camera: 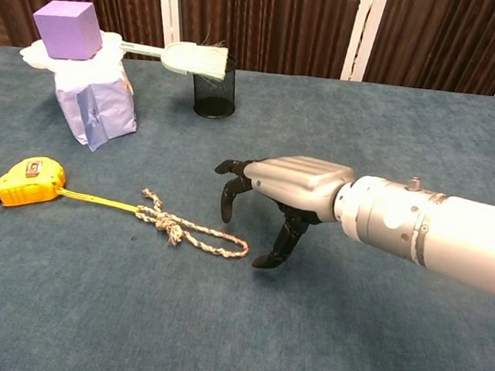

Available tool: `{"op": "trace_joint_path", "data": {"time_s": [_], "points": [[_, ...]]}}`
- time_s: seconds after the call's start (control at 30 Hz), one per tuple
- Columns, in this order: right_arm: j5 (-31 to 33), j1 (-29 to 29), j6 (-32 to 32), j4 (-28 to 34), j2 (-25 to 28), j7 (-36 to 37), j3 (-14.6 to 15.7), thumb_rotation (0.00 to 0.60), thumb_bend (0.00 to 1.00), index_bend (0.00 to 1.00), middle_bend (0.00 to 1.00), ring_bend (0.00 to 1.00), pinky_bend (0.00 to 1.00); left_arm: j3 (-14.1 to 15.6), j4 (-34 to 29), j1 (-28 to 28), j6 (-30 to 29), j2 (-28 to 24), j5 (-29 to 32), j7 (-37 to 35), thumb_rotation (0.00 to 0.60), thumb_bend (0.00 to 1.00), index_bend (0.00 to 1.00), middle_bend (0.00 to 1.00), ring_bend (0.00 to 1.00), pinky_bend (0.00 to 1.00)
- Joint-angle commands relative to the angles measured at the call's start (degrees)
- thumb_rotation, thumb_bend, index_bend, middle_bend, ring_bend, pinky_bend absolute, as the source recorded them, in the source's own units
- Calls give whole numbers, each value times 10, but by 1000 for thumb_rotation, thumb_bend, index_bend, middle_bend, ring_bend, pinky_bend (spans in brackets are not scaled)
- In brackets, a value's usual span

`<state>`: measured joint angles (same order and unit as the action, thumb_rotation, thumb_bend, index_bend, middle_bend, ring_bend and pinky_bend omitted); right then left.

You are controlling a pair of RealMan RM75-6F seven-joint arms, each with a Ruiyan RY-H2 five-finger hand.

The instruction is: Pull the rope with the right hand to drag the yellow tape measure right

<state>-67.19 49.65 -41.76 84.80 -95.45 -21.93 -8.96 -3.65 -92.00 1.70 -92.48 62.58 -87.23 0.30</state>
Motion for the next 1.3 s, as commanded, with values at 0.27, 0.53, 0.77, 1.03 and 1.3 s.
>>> {"op": "trace_joint_path", "data": {"time_s": [0.27,0.53,0.77,1.03,1.3], "points": [[7,12,-2,-21,-20,9,4,600,412,505,0,0,0,0,1,-2,-1,-2,0,-3,600,467,44,0,0,72],[0,17,-3,-33,-29,17,13,600,415,511,0,0,0,-1,1,-5,-3,-4,2,-10,600,466,44,0,0,72],[-3,15,-7,-36,-28,16,25,600,416,532,0,0,0,-3,3,-5,-4,-4,1,-15,600,466,44,0,0,72],[2,20,-5,-45,-32,12,27,600,421,566,0,0,0,-3,3,-6,-4,-5,2,-15,600,467,44,0,0,72],[1,22,-5,-49,-36,8,33,600,428,628,0,0,0,-4,6,-7,-4,-4,2,-18,600,466,44,0,0,73]]}}
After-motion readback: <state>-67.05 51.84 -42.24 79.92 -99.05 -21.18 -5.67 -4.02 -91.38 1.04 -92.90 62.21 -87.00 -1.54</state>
